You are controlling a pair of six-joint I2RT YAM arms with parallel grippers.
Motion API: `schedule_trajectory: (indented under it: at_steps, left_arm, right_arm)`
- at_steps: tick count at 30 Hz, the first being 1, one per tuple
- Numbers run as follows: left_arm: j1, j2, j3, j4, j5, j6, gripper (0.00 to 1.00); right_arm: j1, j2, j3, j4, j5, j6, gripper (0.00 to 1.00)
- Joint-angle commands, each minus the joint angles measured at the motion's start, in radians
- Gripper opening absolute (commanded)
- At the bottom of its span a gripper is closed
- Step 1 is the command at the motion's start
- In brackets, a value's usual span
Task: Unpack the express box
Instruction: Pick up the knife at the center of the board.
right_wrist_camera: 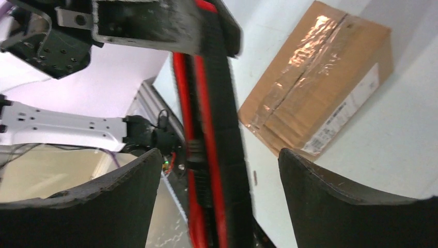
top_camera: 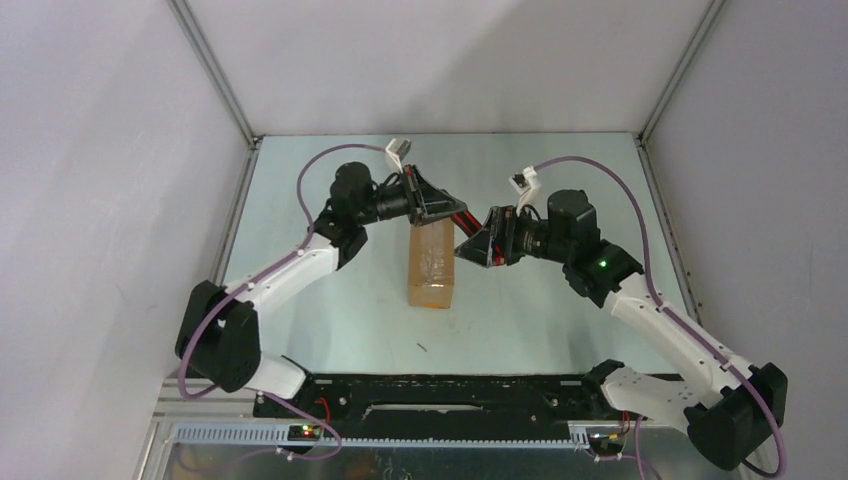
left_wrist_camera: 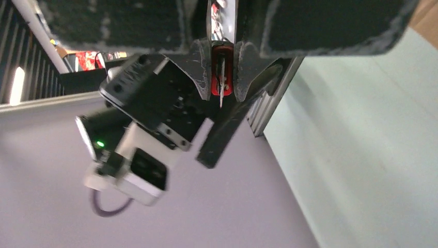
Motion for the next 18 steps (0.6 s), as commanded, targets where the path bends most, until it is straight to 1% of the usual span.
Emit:
schedule_trajectory:
  at_steps: [1, 3, 4, 5, 7, 10, 12, 13, 15, 18]
  left_arm:
    - [0.011, -0.081, -0.052, 0.287, 0.012, -0.114, 0.0]
    - [0.013, -0.088, -0.073, 0.331, -0.005, -0.132, 0.0]
    - [0.015, -0.094, -0.078, 0.331, -0.014, -0.133, 0.0]
    - [0.015, -0.098, -0.082, 0.326, -0.021, -0.127, 0.0]
    - [0.018, -0.108, -0.088, 0.299, -0.043, -0.107, 0.0]
    - [0.018, -0.124, -0.078, 0.225, -0.055, -0.053, 0.0]
    - [0.018, -0.129, -0.076, 0.206, -0.059, -0.037, 0.0]
    - [0.018, -0.132, -0.073, 0.191, -0.063, -0.025, 0.0]
    - [0.018, -0.138, -0.069, 0.16, -0.068, -0.004, 0.0]
    - [0.018, -0.152, -0.059, 0.096, -0.078, 0.041, 0.0]
  right_arm:
    - [-0.02, -0.028, -0.047, 0.185, -0.118, 0.16, 0.82]
    - [-0.02, -0.041, -0.077, 0.261, -0.106, 0.236, 0.76]
    - [-0.02, -0.051, -0.093, 0.287, -0.092, 0.264, 0.72]
    - [-0.02, -0.062, -0.109, 0.306, -0.08, 0.286, 0.7]
    - [-0.02, -0.091, -0.126, 0.316, -0.042, 0.31, 0.69]
    - [-0.018, -0.125, -0.134, 0.313, -0.006, 0.32, 0.62]
    - [-0.019, -0.138, -0.133, 0.318, 0.007, 0.321, 0.58]
    - [-0.018, -0.139, -0.133, 0.323, 0.009, 0.326, 0.53]
    - [-0.019, -0.136, -0.133, 0.332, 0.004, 0.329, 0.32]
    - [-0.022, -0.136, -0.133, 0.308, 0.007, 0.314, 0.1]
